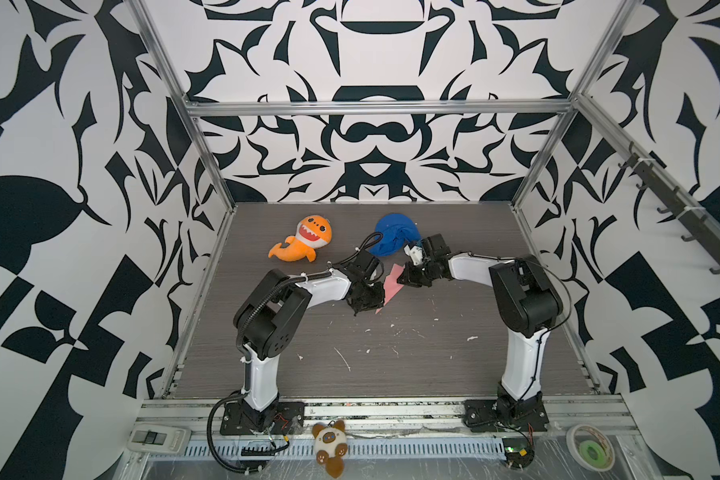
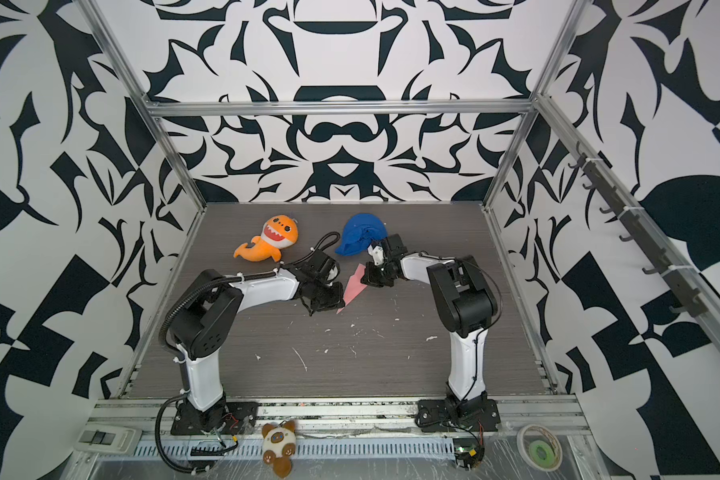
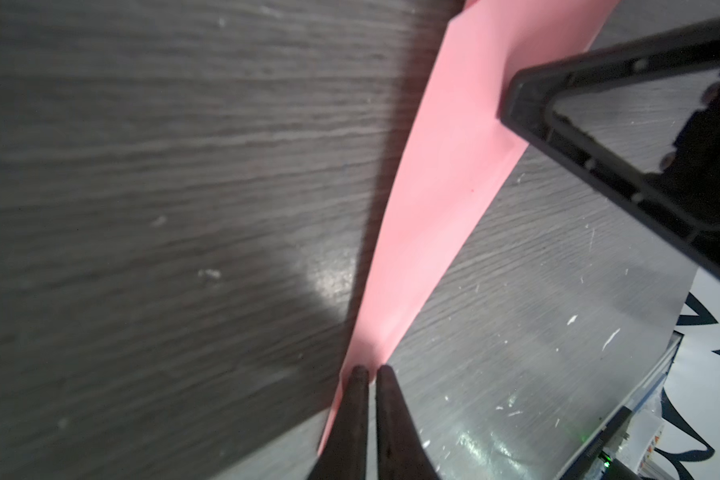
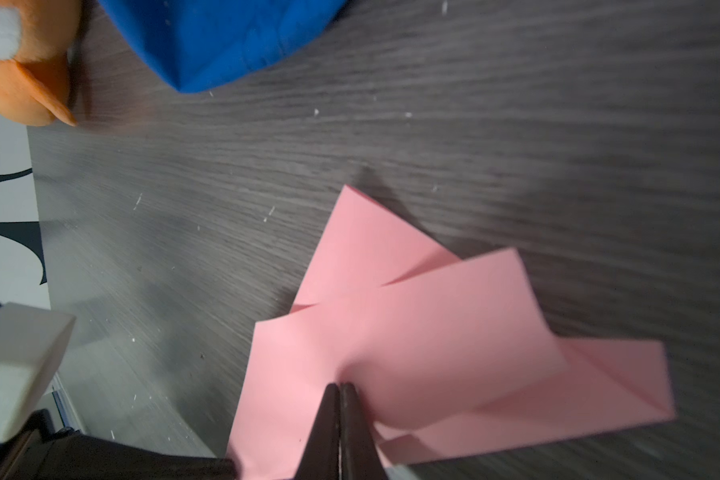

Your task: Fold a paper plane with a square sheet of paper (pick it up from the middle)

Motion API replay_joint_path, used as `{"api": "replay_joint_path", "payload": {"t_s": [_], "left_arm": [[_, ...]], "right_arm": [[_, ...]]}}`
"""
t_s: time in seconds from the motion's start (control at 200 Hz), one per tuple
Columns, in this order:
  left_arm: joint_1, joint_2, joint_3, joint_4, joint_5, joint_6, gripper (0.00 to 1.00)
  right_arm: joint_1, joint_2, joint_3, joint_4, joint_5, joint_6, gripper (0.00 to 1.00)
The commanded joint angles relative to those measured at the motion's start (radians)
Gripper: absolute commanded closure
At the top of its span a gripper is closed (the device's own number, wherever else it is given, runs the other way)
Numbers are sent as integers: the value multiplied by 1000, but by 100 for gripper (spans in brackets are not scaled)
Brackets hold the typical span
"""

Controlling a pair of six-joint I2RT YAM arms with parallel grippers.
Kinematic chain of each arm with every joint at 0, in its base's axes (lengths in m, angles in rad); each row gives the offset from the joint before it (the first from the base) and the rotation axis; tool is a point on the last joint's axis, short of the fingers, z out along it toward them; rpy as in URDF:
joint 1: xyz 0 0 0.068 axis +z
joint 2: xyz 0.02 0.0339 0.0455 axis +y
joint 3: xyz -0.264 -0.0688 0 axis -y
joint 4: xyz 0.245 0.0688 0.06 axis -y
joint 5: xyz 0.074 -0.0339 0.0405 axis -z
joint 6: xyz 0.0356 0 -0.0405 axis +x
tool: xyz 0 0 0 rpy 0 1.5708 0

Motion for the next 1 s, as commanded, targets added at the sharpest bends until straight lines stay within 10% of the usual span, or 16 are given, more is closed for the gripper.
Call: {"api": "replay_joint_path", "payload": {"t_s": [0.0,0.745,0.995], "left_arm": [[-2,2,-47,-142,-23,-15,89],[-20,-43,-73,-269,-62,30,92],[-20,-157,-14,-65,-21,63,91]], "right_arm": [[-5,40,-4,-92,103,-18,92],[-5,39,-4,-103,116,-15,92],[-5,22,-22,-82,77,-8,92]]}}
